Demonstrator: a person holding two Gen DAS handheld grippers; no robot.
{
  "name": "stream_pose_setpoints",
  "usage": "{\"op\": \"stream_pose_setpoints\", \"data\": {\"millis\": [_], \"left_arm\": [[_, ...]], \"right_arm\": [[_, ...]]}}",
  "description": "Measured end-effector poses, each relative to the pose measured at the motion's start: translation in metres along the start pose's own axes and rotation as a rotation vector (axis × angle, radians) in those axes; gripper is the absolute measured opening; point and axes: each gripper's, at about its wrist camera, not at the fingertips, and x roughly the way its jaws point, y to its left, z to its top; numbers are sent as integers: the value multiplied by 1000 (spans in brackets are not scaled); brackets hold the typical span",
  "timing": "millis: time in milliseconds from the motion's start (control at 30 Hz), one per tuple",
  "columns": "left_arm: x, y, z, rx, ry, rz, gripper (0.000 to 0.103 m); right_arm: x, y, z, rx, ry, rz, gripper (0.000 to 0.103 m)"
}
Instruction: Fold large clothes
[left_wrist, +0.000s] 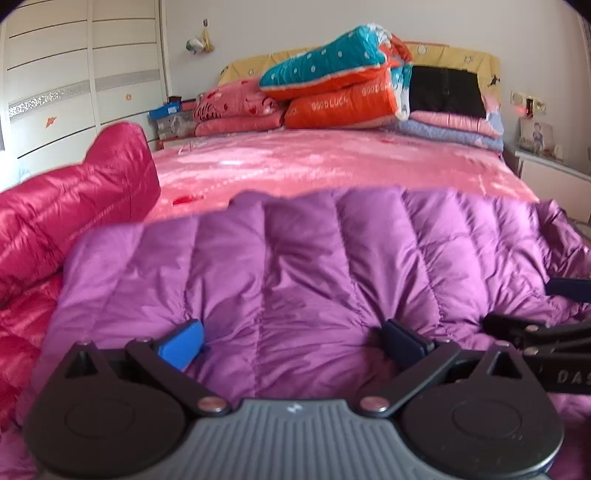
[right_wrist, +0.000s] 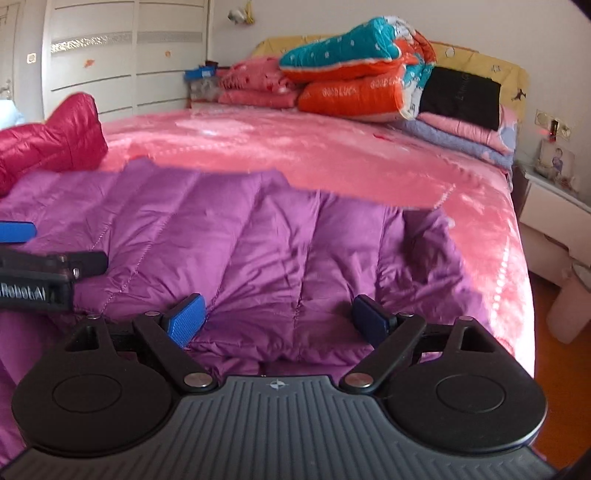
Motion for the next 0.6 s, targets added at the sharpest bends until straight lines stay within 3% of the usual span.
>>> {"op": "stream_pose_setpoints", "data": {"millis": [167, 367, 600], "left_arm": [[-11, 5, 12, -1, 35, -6, 102], [-81, 38, 12, -66, 27, -19, 102], [-165, 88, -19, -127, 116, -7, 102]], "right_arm": [[-4, -12, -8, 76, 0, 27, 103], [-54, -32, -5, 166, -30, 70, 103], [-134, -61, -25, 227, -44, 56, 103]]}}
